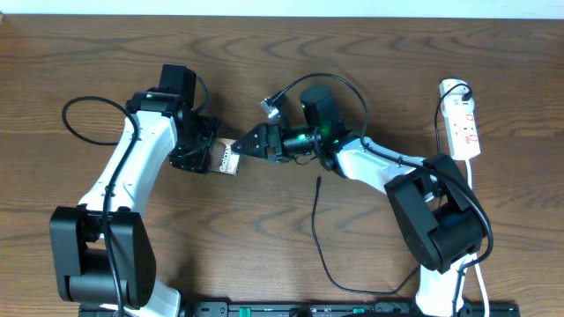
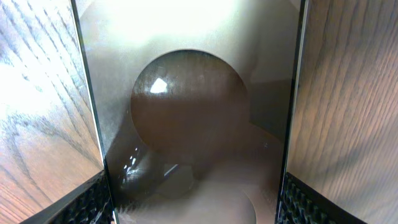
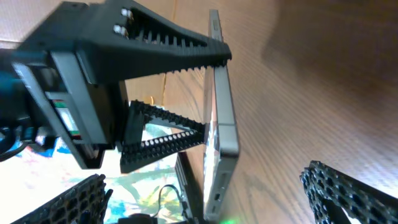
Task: Plug charger to phone and switch on socket
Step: 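Close the right gripper on the phone's edge beside the left gripper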
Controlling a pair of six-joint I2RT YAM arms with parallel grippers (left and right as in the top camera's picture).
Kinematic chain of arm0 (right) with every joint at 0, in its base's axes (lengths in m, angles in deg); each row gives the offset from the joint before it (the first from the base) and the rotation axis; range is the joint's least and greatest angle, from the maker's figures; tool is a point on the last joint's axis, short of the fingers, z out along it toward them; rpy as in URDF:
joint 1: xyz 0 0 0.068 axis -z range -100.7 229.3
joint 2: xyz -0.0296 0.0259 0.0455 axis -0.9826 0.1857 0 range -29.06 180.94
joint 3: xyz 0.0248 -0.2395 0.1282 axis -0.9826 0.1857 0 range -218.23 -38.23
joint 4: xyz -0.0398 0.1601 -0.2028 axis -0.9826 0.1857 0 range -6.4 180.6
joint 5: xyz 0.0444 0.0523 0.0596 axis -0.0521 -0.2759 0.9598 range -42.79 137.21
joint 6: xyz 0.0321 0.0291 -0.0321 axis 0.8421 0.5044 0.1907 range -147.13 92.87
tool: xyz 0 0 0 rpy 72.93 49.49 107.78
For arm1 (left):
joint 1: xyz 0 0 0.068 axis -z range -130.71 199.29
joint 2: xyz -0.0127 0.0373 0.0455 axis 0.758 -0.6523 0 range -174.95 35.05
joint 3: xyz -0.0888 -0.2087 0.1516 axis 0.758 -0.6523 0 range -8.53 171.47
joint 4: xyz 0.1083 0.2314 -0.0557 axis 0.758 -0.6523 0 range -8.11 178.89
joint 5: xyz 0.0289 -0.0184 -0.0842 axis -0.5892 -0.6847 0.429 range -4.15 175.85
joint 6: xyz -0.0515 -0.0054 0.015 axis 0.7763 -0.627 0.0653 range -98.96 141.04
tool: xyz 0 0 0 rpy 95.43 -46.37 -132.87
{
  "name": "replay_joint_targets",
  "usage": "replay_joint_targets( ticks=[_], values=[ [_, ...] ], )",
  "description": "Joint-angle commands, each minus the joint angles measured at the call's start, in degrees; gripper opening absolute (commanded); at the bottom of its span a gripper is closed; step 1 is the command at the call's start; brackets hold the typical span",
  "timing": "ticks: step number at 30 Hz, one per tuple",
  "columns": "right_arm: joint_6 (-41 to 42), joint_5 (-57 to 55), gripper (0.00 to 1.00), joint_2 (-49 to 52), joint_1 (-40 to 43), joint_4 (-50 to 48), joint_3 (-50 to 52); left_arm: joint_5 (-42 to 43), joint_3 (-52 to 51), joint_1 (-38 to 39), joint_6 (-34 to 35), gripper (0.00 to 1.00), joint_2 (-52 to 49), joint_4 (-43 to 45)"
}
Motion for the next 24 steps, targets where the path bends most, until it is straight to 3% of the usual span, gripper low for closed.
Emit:
replay_joint_targets(
  ticks=[1,6,24],
  values=[
    [4.22,-3.1,0.99,-0.09,-1.81,-0.15,-0.22,0.61,1.99,0.17,4.79,0.07,2.01,-0.2],
    [6.1,-5.03,0.99,-0.09,-2.32,-0.5,-0.22,3.08,1.99,0.17,8.72,0.07,2.01,-0.17],
    [7.98,-6.16,0.99,-0.09,-2.47,-0.52,-0.22,7.17,2.01,0.2,11.89,0.08,2.01,-2.14]
  ],
)
